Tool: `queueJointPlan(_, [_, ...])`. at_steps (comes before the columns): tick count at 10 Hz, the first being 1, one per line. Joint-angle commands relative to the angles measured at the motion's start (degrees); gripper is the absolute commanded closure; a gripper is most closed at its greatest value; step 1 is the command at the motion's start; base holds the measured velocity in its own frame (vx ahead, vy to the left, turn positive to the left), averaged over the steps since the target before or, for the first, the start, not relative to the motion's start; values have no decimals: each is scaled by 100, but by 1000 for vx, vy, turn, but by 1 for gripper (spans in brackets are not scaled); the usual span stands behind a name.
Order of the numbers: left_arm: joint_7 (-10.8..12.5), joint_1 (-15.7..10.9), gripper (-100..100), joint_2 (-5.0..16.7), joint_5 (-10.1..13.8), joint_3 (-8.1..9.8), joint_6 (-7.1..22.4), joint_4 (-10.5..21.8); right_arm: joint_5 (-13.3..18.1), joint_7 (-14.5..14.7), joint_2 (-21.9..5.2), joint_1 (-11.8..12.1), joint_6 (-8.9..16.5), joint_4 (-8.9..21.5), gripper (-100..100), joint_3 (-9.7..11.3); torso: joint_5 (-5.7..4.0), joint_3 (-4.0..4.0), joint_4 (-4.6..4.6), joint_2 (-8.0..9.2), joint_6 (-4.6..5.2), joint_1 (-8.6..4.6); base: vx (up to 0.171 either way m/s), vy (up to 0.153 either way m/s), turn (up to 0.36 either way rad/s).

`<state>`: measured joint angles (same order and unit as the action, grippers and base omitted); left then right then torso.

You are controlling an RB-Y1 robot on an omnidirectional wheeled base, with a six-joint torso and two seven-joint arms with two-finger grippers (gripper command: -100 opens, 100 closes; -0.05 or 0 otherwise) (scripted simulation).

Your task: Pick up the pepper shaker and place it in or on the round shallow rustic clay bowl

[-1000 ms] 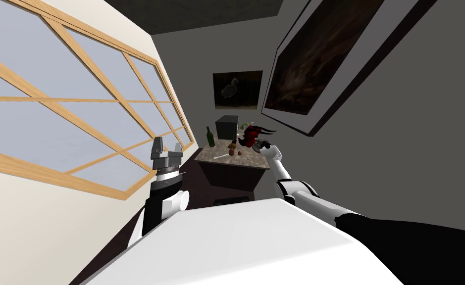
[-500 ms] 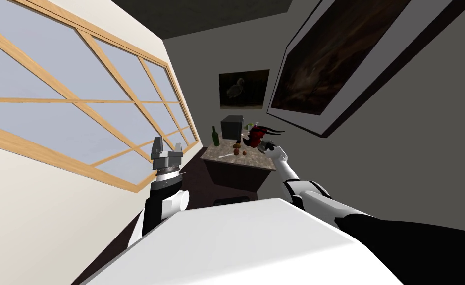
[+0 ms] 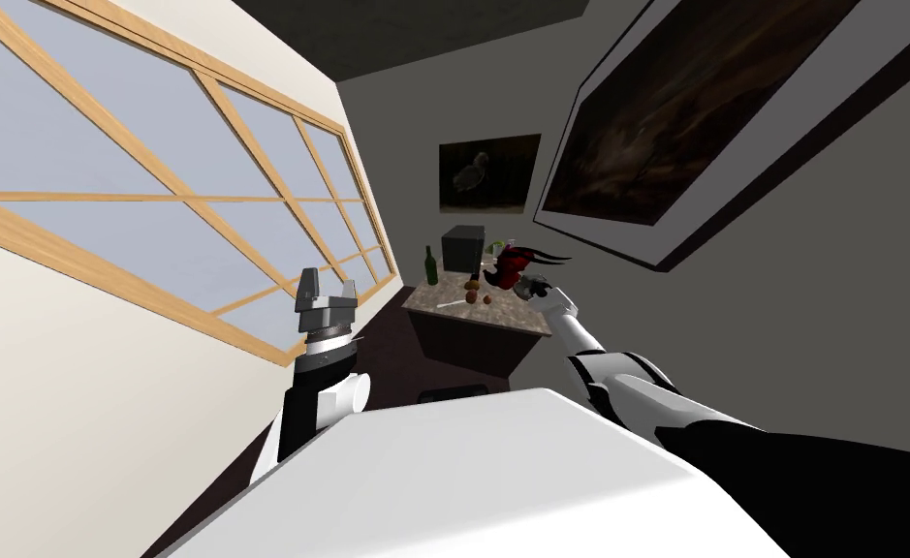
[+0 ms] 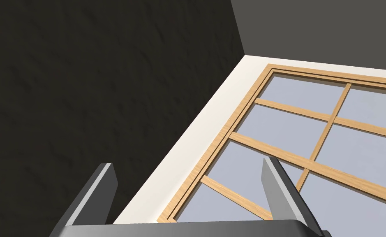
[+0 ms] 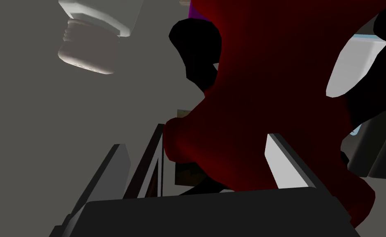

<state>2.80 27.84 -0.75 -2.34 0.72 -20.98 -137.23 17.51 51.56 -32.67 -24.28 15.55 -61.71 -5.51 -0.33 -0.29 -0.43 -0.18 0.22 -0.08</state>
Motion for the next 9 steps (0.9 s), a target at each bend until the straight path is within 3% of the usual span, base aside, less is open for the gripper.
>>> queueJointPlan(1, [0,0,0,0,0,0,0,0,126,-286,-81,-44,-141,238,-100,-30,0,0,0,0,0,0,5,55,-10])
queueJointPlan(2, [0,0,0,0,0,0,0,0,126,-451,-81,-44,-141,238,-100,-30,-3,-2,-1,-3,1,-12,4,13,-16])
queueJointPlan(3, [0,0,0,1,0,1,0,0,288,-614,-359,21,-421,493,-100,115,-6,-2,-1,-3,1,-26,-8,98,232])
queueJointPlan(4, [0,-1,0,0,0,0,0,0,288,-779,-508,21,-523,646,-100,115,-3,-1,-2,-1,-5,-2,-12,107,104])
queueJointPlan(6, [0,0,0,0,0,1,0,0,288,-1100,-585,21,-523,670,-100,115,-3,0,0,0,2,-14,4,26,-18])
queueJointPlan(7, [0,0,0,1,0,1,0,0,450,-1264,-833,85,-802,922,-100,259,-7,-1,-1,-2,1,-30,2,68,220])
queueJointPlan(9, [0,0,0,0,0,0,0,0,450,-1597,-1089,85,-904,1102,-100,259,0,-2,-1,-3,0,0,6,84,54])
